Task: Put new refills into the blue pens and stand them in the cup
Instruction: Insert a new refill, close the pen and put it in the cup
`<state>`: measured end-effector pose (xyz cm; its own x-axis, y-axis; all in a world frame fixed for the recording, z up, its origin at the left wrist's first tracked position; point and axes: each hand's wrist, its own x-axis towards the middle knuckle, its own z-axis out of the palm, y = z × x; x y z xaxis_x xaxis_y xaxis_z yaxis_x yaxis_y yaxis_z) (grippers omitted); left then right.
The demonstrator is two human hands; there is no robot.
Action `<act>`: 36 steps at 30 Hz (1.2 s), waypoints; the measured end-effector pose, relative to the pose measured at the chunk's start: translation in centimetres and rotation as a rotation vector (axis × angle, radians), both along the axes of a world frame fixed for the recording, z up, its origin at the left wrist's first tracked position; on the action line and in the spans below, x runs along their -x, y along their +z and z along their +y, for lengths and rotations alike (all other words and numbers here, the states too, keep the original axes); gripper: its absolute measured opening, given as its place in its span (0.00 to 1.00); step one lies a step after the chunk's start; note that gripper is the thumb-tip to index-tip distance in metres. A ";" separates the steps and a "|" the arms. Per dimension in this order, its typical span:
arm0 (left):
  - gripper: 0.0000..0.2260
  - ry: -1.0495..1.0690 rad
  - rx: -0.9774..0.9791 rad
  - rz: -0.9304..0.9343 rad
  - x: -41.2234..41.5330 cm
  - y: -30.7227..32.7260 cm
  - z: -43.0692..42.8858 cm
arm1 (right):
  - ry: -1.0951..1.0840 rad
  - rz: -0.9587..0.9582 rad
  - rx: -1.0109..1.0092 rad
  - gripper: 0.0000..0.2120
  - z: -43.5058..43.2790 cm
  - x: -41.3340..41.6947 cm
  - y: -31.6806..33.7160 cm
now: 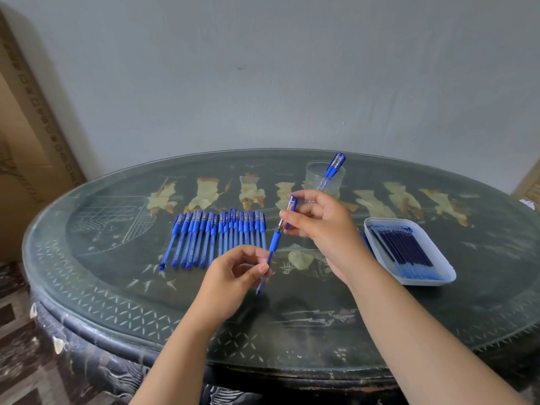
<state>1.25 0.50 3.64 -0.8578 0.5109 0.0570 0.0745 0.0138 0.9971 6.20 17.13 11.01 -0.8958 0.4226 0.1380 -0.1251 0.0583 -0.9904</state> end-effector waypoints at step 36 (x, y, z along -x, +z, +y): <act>0.05 0.057 -0.099 -0.017 -0.9 0.0 0.0 | 0.024 -0.083 -0.268 0.07 -2.6 0.0 -0.8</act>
<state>2.15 0.54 3.62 -0.8864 0.4541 0.0903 0.0596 -0.0815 0.9949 6.17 14.49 10.20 -0.9178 0.3596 0.1682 -0.0490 0.3176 -0.9470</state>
